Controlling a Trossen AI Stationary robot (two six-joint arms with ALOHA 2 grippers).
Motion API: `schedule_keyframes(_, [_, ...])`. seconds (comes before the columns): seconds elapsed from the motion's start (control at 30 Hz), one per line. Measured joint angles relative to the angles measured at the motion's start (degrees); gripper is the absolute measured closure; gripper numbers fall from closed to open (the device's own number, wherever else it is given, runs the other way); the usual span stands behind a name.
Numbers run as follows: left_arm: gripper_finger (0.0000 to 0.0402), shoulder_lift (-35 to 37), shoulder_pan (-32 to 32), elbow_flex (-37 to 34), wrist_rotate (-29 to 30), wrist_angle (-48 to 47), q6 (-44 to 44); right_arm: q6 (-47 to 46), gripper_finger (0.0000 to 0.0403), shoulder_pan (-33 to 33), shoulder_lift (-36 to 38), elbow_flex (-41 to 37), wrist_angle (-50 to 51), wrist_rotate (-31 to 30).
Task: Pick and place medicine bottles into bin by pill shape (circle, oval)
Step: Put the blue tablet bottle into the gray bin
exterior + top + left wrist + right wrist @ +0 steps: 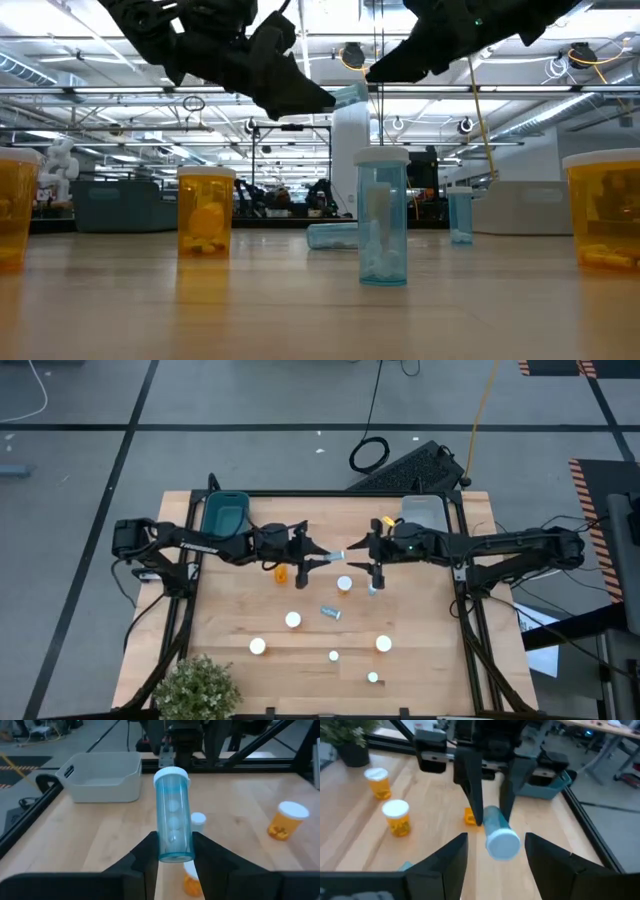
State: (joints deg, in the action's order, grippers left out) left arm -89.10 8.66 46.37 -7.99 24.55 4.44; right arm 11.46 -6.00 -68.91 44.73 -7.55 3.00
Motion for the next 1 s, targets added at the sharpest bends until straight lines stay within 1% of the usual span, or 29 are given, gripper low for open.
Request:
schedule_keyframes(0.1, [0.0286,-0.04,-0.30,0.00,-0.07,0.52,-0.02,-0.22,0.0221,0.07,-0.98,0.02,-1.65,0.38])
schedule_keyframes(0.33, [0.0285,-0.06,-0.30,-0.04,-0.26,0.92,0.22,-2.37,0.0237,0.06,-2.46,0.02,-1.76,1.40])
schedule_keyframes(0.5, [0.0284,-0.07,-0.26,-0.09,-1.49,0.88,0.40,-2.82,0.0244,0.06,-2.98,0.04,-1.71,1.40])
schedule_keyframes(0.73, [0.0284,-0.09,-0.32,-0.09,-1.53,1.04,0.61,-2.86,0.0249,0.07,-3.20,0.04,-2.49,1.25])
schedule_keyframes(0.83, [0.0284,-0.07,-0.32,-0.09,-1.53,1.16,1.16,-2.81,0.0241,0.07,-2.76,0.04,-2.90,1.29])
schedule_keyframes(1.0, [0.0284,0.05,-0.34,0.09,-1.64,2.77,1.14,-2.47,0.0204,0.11,-2.77,0.02,-2.71,1.44])
